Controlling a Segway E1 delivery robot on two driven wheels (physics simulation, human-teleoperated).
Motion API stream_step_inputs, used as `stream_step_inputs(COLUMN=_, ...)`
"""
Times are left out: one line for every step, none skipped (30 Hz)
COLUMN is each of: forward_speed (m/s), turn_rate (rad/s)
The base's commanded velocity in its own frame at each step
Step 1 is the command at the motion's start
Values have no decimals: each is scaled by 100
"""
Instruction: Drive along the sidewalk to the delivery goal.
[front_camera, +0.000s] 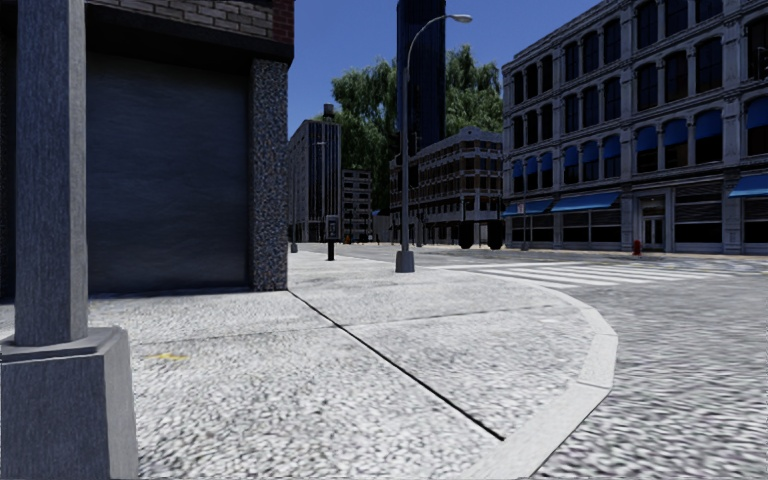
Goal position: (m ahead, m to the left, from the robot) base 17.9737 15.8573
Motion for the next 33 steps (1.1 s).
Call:
stream_step_inputs(forward_speed=103, turn_rate=0)
stream_step_inputs(forward_speed=103, turn_rate=0)
stream_step_inputs(forward_speed=103, turn_rate=0)
stream_step_inputs(forward_speed=103, turn_rate=0)
stream_step_inputs(forward_speed=103, turn_rate=0)
stream_step_inputs(forward_speed=103, turn_rate=0)
stream_step_inputs(forward_speed=103, turn_rate=0)
stream_step_inputs(forward_speed=103, turn_rate=0)
stream_step_inputs(forward_speed=103, turn_rate=0)
stream_step_inputs(forward_speed=103, turn_rate=0)
stream_step_inputs(forward_speed=103, turn_rate=0)
stream_step_inputs(forward_speed=103, turn_rate=0)
stream_step_inputs(forward_speed=103, turn_rate=0)
stream_step_inputs(forward_speed=103, turn_rate=0)
stream_step_inputs(forward_speed=104, turn_rate=0)
stream_step_inputs(forward_speed=104, turn_rate=0)
stream_step_inputs(forward_speed=104, turn_rate=0)
stream_step_inputs(forward_speed=104, turn_rate=0)
stream_step_inputs(forward_speed=104, turn_rate=0)
stream_step_inputs(forward_speed=104, turn_rate=0)
stream_step_inputs(forward_speed=104, turn_rate=0)
stream_step_inputs(forward_speed=104, turn_rate=0)
stream_step_inputs(forward_speed=104, turn_rate=0)
stream_step_inputs(forward_speed=105, turn_rate=0)
stream_step_inputs(forward_speed=105, turn_rate=0)
stream_step_inputs(forward_speed=105, turn_rate=0)
stream_step_inputs(forward_speed=105, turn_rate=0)
stream_step_inputs(forward_speed=105, turn_rate=0)
stream_step_inputs(forward_speed=105, turn_rate=0)
stream_step_inputs(forward_speed=105, turn_rate=0)
stream_step_inputs(forward_speed=105, turn_rate=0)
stream_step_inputs(forward_speed=105, turn_rate=0)
stream_step_inputs(forward_speed=105, turn_rate=0)
